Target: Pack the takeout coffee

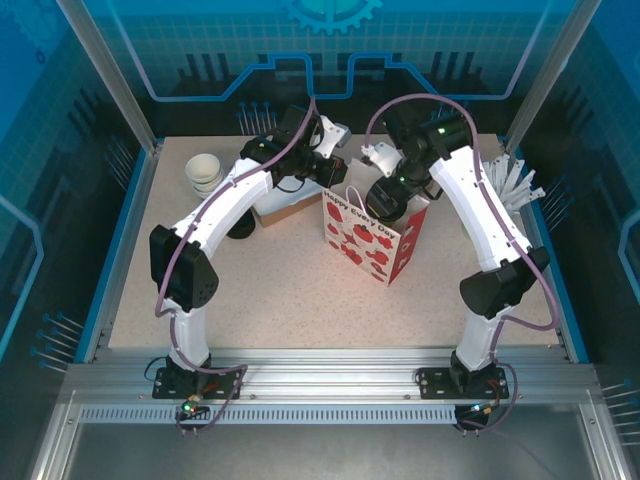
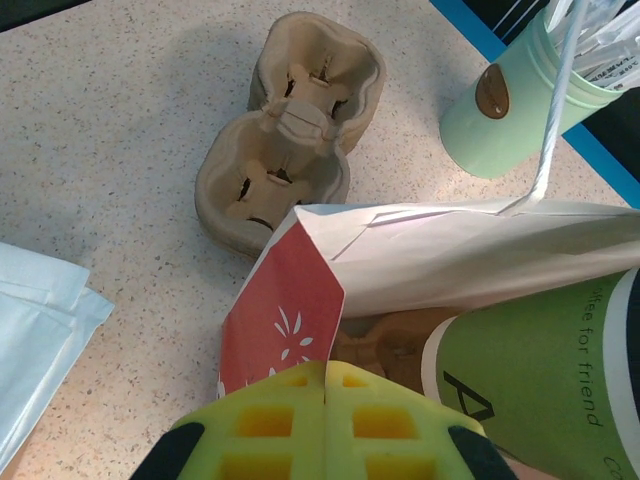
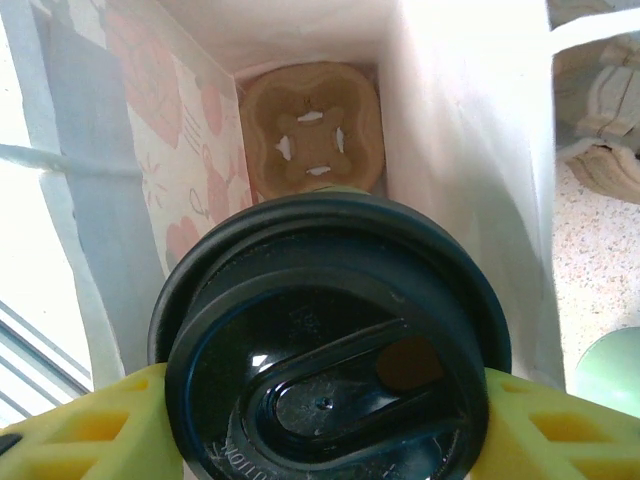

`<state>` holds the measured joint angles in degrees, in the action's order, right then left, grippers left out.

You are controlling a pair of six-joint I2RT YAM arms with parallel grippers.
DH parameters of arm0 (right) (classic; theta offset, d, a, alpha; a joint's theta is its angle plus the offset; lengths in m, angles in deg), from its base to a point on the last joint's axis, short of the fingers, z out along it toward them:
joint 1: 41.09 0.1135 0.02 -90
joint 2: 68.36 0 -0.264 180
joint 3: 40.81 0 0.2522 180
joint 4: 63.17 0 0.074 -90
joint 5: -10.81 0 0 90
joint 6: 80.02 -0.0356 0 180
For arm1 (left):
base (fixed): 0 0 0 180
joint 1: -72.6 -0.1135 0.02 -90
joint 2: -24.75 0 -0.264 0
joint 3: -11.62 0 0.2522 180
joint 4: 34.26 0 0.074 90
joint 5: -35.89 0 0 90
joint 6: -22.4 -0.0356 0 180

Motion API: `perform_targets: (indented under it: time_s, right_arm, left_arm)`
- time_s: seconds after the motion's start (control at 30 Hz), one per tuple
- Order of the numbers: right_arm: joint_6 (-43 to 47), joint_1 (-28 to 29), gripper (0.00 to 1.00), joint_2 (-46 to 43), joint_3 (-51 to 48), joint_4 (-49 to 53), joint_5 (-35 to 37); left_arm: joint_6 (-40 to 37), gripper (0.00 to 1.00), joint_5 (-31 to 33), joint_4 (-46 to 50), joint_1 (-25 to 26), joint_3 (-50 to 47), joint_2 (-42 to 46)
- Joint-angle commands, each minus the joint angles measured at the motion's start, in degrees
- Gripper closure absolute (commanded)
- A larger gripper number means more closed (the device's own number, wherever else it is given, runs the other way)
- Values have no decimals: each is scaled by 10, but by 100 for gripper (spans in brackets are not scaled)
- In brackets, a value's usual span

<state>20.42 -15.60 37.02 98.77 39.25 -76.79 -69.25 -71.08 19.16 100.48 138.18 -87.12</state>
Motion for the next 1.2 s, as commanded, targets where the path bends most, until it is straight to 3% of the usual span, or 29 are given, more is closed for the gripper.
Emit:
perform_targets:
  time_s: [0.0, 1.17]
  right_arm:
    - [7, 6, 58, 2, -16, 19, 7]
    - [5, 3, 57, 41, -67, 30, 42]
  left_arm:
    - [-17, 100, -13, 20, 2, 14, 9]
    - [-45, 100, -2, 0, 0, -3, 14]
